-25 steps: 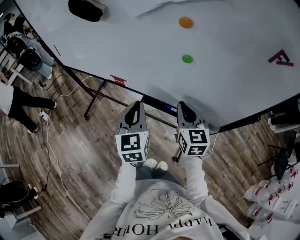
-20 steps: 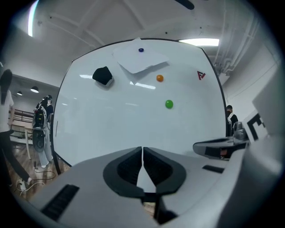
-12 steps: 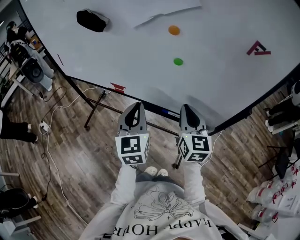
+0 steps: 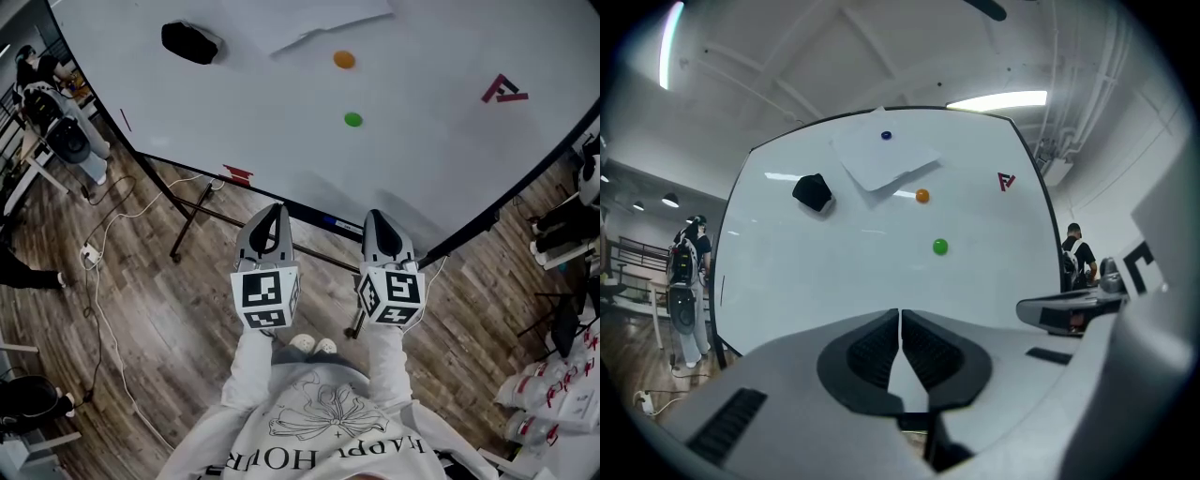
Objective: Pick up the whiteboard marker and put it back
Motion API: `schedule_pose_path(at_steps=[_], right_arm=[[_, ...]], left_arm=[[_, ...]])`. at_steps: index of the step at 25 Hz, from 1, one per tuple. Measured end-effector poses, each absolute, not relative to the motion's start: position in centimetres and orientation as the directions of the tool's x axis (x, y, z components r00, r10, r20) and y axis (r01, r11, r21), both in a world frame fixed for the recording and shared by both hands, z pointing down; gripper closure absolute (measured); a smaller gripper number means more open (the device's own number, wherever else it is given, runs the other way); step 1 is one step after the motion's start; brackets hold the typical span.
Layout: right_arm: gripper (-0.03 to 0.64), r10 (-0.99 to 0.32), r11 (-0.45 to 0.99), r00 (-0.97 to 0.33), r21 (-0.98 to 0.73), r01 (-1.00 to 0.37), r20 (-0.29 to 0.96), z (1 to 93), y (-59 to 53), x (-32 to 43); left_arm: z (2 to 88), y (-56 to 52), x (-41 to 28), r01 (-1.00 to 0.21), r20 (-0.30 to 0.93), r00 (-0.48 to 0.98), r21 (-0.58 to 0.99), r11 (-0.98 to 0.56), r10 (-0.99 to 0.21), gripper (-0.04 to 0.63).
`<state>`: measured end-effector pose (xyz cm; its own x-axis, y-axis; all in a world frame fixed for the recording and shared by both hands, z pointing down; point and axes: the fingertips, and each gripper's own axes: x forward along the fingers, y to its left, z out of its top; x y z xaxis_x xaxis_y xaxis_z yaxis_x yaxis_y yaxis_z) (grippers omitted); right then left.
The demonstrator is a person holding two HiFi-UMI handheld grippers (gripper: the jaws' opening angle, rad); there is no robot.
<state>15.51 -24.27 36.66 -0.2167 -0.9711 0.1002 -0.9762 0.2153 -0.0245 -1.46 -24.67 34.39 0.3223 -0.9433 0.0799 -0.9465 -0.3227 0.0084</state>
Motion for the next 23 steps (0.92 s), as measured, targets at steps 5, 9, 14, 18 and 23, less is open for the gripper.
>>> schedule_pose_path(at_steps=[5, 9, 14, 18, 23], right_arm=[[0.611, -0.972, 0.215, -0.216, -0.018, -0.976, 0.096, 36.5, -23.6, 15.8], [0.611, -0.971, 0.219, -0.219, -0.014, -0.976, 0.090, 36.3, -23.2, 16.0], [0.611, -0.971, 0.221, -0.220, -0.001, -0.975, 0.089, 36.1, -23.1, 16.2], [0.611, -0.972, 0.218, -0.218, -0.002, -0.976, 0.089, 36.1, -23.1, 16.4], [0.611, -0.972, 0.217, -0.216, 0.007, -0.976, 0.087, 36.1, -23.3, 16.5]], left_arm=[[34.2, -24.0, -1.1, -0.946, 0.073, 0.323, 0.004, -0.324, -0.944, 0.583], [34.0, -23.6, -0.8, -0.945, 0.071, 0.327, 0.000, -0.328, -0.942, 0.583], [33.8, -23.7, -0.5, -0.944, 0.069, 0.328, -0.004, -0.329, -0.942, 0.583], [33.9, -23.5, -0.6, -0.945, 0.070, 0.325, -0.004, -0.326, -0.943, 0.583], [34.2, -23.6, -0.6, -0.945, 0.078, 0.326, -0.009, -0.328, -0.942, 0.583]])
